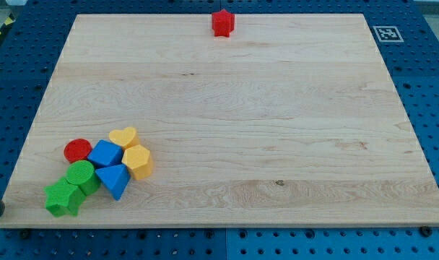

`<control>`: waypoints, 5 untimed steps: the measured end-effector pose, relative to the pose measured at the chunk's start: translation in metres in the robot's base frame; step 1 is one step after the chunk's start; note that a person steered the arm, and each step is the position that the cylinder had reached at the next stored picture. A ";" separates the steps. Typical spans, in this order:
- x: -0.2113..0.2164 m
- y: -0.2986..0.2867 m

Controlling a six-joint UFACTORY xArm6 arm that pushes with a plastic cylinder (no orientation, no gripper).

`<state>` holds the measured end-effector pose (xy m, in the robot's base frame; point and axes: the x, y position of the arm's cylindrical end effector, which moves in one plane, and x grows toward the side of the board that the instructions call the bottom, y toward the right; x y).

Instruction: Move the blue cube towards the top left to the board

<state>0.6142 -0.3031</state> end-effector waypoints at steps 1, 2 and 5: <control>0.001 0.019; 0.000 0.083; -0.028 0.175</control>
<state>0.5865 -0.1280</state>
